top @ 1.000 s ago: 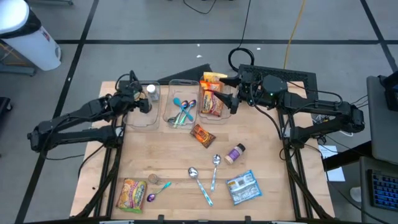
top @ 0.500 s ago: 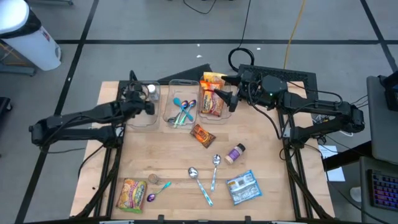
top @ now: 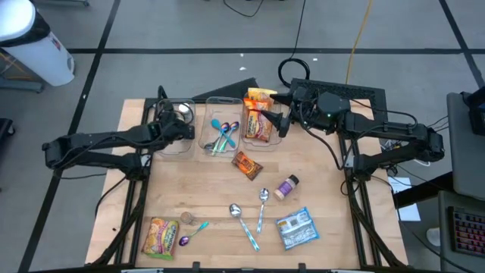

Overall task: Pick & Place Food Item
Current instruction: Put the gold spice bottle into the left transparent bin

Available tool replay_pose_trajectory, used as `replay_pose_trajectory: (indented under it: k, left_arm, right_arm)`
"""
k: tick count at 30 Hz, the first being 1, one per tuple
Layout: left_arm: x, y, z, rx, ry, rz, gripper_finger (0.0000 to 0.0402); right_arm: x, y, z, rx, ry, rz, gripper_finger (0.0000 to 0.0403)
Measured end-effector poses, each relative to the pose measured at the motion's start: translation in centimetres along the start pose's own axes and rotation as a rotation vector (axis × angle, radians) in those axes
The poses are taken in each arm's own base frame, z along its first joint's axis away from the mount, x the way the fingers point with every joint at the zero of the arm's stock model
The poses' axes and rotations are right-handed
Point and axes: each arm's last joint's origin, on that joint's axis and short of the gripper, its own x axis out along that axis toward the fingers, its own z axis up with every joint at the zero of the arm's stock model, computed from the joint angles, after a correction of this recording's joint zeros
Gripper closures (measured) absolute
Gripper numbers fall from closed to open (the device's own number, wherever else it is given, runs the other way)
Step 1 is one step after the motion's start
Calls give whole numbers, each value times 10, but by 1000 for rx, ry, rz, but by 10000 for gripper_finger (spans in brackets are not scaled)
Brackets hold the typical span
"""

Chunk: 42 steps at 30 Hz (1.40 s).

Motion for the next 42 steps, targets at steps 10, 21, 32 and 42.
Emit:
replay_pose_trajectory:
  k: [10, 21, 32, 42]
  left_arm:
    - [16, -13, -3, 5, -52, 42, 123]
    - [29, -19, -7, -21, -57, 84, 123]
    - [36, -15, -5, -53, -51, 120, 123]
    - [40, -11, -1, -78, -41, 130, 123]
  right_arm:
    - [0, 0, -1, -1, 9, -2, 39]
    - [0, 0, -1, -2, 11, -2, 39]
    - [0, 0, -2, -3, 17, -4, 39]
    - [0, 0, -2, -3, 16, -4, 39]
